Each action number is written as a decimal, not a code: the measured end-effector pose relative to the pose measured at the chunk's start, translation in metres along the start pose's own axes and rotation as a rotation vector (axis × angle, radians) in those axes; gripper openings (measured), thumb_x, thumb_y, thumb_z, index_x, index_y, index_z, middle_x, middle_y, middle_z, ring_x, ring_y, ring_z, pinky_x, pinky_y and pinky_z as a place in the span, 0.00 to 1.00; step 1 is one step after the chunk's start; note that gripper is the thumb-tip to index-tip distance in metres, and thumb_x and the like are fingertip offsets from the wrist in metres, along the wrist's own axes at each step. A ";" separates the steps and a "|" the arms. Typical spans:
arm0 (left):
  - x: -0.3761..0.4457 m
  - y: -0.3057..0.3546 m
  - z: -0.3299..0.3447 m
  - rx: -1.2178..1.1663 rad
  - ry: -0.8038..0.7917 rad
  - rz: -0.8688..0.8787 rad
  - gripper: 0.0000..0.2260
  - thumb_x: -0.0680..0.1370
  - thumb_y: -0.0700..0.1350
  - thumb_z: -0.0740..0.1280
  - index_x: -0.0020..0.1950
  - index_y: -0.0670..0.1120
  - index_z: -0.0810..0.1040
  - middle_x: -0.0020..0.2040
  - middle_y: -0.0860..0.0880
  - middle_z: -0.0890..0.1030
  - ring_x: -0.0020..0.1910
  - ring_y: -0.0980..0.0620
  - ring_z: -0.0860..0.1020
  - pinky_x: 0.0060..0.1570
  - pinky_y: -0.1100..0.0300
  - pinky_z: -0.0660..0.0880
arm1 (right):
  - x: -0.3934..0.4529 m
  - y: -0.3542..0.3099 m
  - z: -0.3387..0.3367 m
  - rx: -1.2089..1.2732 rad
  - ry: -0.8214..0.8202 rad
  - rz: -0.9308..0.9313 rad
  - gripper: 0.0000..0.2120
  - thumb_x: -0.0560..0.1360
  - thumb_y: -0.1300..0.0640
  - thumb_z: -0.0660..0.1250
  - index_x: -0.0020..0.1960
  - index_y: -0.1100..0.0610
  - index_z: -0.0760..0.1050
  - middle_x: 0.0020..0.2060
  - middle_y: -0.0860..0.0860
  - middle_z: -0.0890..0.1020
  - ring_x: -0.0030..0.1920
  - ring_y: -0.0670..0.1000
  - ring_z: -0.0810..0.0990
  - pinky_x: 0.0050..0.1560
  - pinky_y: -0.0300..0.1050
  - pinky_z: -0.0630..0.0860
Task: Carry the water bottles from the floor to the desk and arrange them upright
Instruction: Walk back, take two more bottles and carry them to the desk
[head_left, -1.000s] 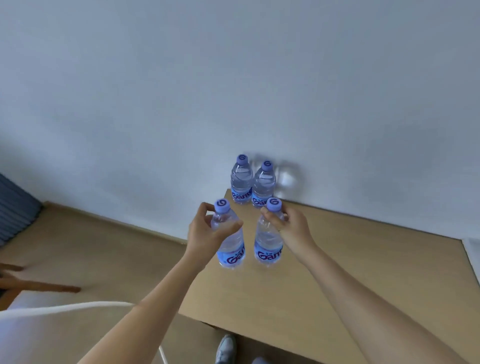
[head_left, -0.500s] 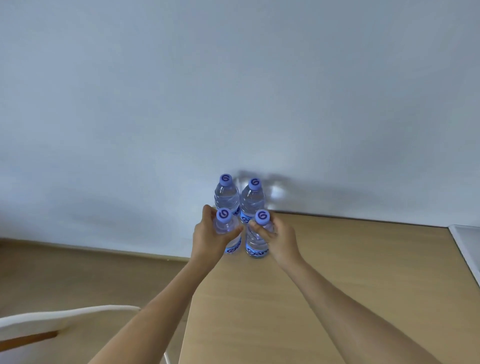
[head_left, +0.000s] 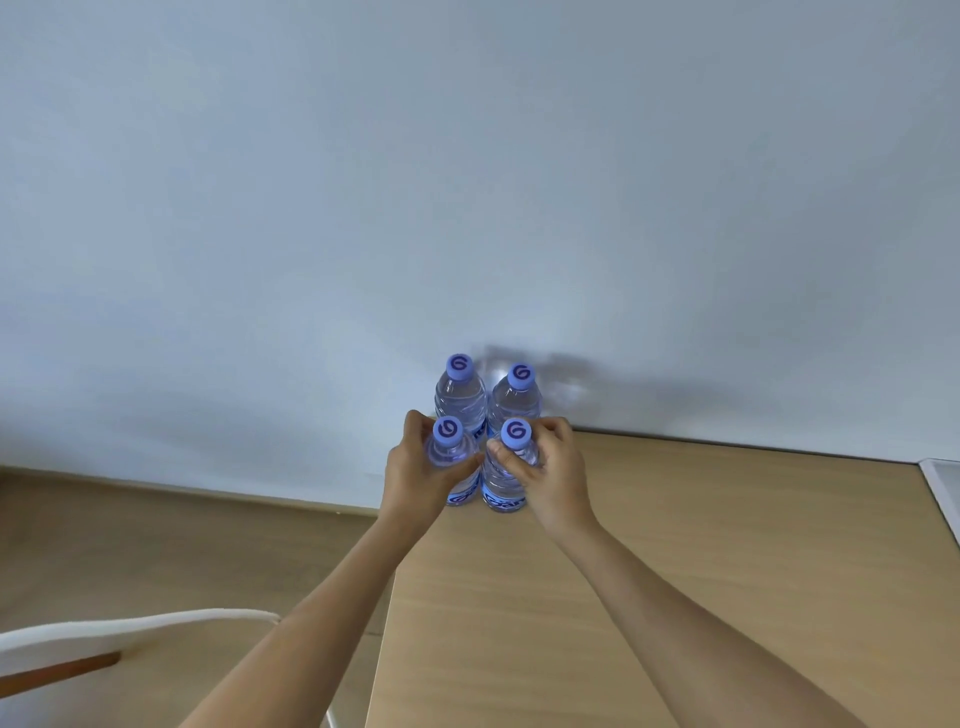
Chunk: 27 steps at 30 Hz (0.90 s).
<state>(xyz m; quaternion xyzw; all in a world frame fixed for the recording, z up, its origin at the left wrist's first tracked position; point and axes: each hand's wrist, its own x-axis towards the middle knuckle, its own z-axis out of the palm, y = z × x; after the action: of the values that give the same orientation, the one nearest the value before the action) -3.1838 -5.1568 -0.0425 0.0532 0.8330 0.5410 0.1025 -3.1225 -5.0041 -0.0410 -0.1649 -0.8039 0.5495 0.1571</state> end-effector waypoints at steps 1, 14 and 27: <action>0.001 0.000 0.000 0.000 -0.007 0.002 0.22 0.65 0.48 0.80 0.43 0.53 0.66 0.39 0.65 0.79 0.36 0.65 0.78 0.31 0.74 0.71 | 0.001 0.000 -0.001 0.003 0.000 0.002 0.09 0.71 0.50 0.75 0.44 0.39 0.76 0.48 0.44 0.74 0.48 0.34 0.75 0.47 0.22 0.66; 0.007 0.003 -0.003 0.015 -0.088 0.021 0.23 0.65 0.47 0.80 0.46 0.56 0.66 0.42 0.59 0.80 0.40 0.67 0.78 0.34 0.75 0.72 | 0.008 0.006 -0.006 -0.039 -0.085 0.047 0.11 0.70 0.49 0.75 0.48 0.39 0.74 0.50 0.43 0.73 0.50 0.30 0.74 0.47 0.20 0.66; -0.036 0.006 -0.015 0.070 -0.039 -0.022 0.40 0.70 0.53 0.76 0.74 0.49 0.58 0.72 0.52 0.63 0.66 0.60 0.63 0.59 0.64 0.61 | -0.018 -0.002 -0.021 0.016 -0.052 0.144 0.28 0.69 0.44 0.75 0.62 0.39 0.63 0.61 0.38 0.71 0.63 0.45 0.70 0.64 0.43 0.69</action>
<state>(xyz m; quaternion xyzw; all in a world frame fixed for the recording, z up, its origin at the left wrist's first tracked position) -3.1527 -5.1753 -0.0269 0.0583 0.8499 0.5092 0.1228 -3.0973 -4.9958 -0.0329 -0.2068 -0.7892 0.5699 0.0976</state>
